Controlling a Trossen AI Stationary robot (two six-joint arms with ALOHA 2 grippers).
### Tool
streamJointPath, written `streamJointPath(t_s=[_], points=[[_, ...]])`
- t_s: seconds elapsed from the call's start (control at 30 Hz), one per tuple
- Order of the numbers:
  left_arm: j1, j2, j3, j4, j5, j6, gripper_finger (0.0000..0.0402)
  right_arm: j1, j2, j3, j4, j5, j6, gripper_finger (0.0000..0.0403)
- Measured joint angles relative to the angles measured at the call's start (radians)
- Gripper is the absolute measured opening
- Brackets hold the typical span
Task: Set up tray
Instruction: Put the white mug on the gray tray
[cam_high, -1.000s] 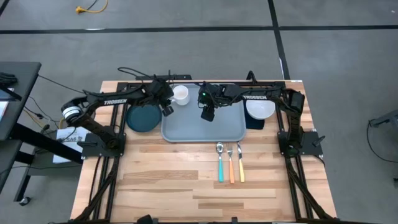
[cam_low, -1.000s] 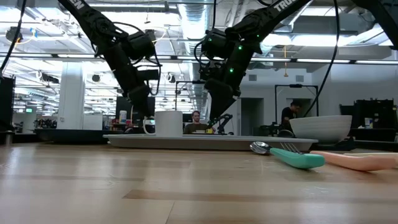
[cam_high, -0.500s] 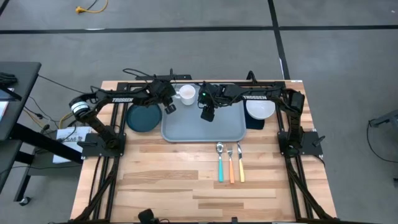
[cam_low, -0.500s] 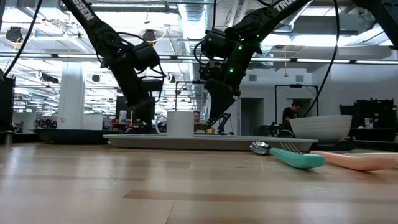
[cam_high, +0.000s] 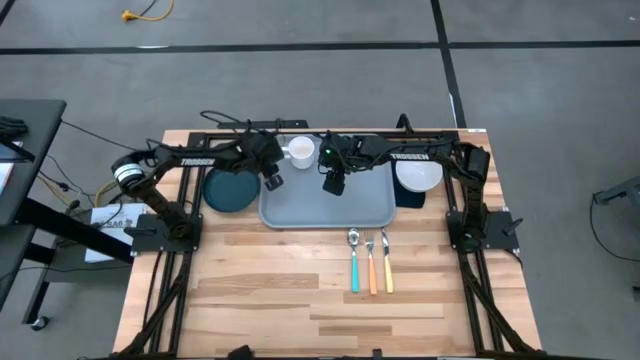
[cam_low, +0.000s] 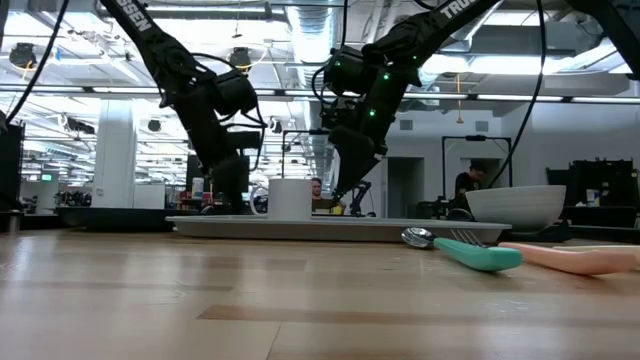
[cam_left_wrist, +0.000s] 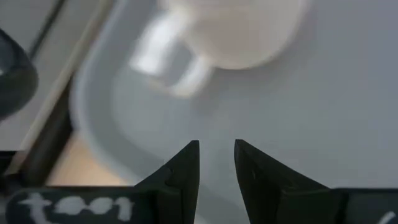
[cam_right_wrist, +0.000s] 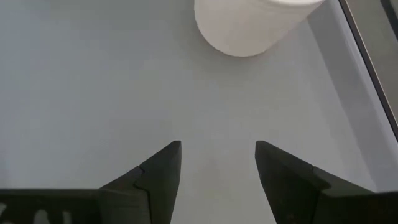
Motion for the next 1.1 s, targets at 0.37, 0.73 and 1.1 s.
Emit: streamJointPath(t_s=[0.37,0.73,1.1], points=[[-0.053,-0.093,0.0,0.039,0.098,0.028,0.0091,-0.092,0.012,-0.002,0.078,-0.005,-0.001,0.0201],[-0.02,-0.387,0.0,0.077,0.272,0.088,0.0091,-0.118,0.016,0.0,0.23,-0.109,0.038,0.0201],[-0.013,-0.424,0.0,0.1,0.496,0.07,0.0091,-0.126,0.125,0.023,0.22,-0.107,0.061,0.0201]])
